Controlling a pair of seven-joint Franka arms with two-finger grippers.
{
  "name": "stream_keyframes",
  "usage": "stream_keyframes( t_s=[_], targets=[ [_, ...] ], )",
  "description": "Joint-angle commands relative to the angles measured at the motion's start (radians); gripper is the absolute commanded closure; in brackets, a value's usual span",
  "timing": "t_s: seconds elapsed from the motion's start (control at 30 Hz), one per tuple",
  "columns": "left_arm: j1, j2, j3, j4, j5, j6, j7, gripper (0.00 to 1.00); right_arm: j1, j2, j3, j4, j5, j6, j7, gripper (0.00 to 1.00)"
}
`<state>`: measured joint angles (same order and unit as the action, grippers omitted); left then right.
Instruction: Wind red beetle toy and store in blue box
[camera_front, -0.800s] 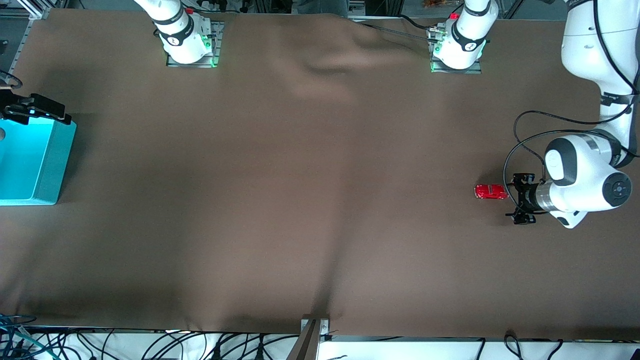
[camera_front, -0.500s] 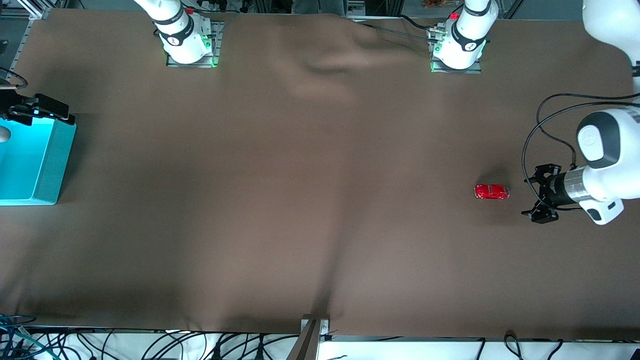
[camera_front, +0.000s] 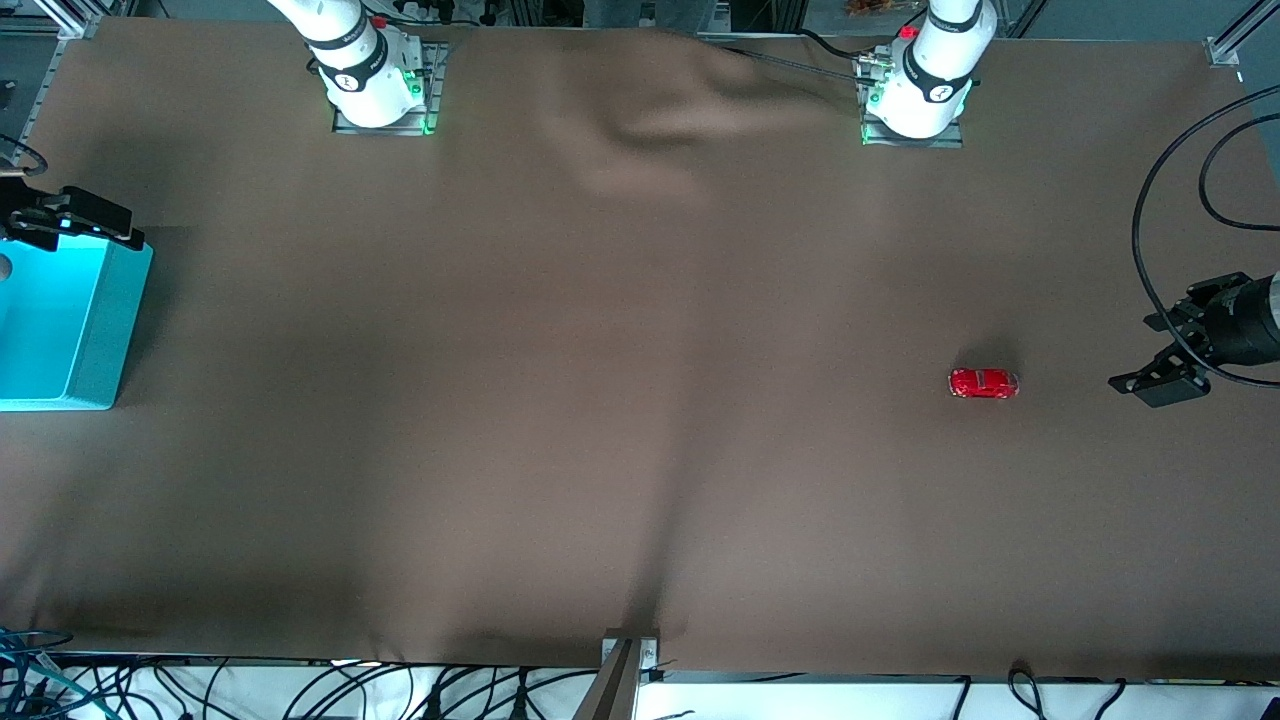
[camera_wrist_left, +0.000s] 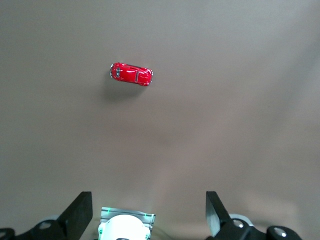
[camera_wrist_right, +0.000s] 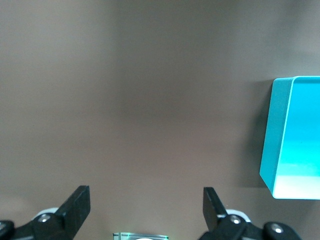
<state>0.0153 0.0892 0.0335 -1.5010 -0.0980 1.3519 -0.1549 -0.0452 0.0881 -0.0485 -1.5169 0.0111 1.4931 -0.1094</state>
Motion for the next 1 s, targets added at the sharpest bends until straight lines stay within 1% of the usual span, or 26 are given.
stream_keyframes(
  t_s=[0.0, 0.13, 0.3, 0.47, 0.6, 0.67, 0.77, 0.97],
  targets=[
    [0.015, -0.035, -0.027, -0.050, 0.046, 0.012, 0.070, 0.00, 0.001, 0.015, -0.002, 0.027, 0.001, 0.018, 0.010, 0.00],
    [0.014, -0.035, -0.026, -0.054, 0.073, 0.001, 0.115, 0.00, 0.002, 0.015, -0.001, 0.027, -0.011, 0.024, 0.010, 0.00],
    [0.002, -0.028, -0.030, -0.077, 0.133, 0.009, 0.115, 0.00, 0.004, 0.013, 0.001, 0.029, -0.006, 0.024, -0.001, 0.00],
    [0.012, -0.023, -0.027, -0.076, 0.127, 0.024, 0.106, 0.00, 0.011, 0.012, 0.006, 0.029, -0.011, 0.022, 0.005, 0.00],
    [0.015, -0.017, -0.023, -0.065, 0.121, 0.026, 0.039, 0.00, 0.011, 0.013, 0.006, 0.029, -0.011, 0.019, 0.005, 0.00],
    [0.034, -0.008, -0.023, -0.061, 0.119, 0.036, 0.000, 0.00, 0.011, 0.012, 0.006, 0.029, -0.011, 0.018, 0.005, 0.00],
    [0.048, -0.005, -0.024, -0.061, 0.118, 0.065, -0.002, 0.00, 0.011, 0.012, 0.001, 0.029, -0.013, 0.022, 0.004, 0.00],
    [0.051, 0.000, -0.023, -0.061, 0.118, 0.082, 0.001, 0.00, 0.007, 0.005, -0.001, 0.029, -0.011, 0.009, 0.005, 0.00]
  ],
)
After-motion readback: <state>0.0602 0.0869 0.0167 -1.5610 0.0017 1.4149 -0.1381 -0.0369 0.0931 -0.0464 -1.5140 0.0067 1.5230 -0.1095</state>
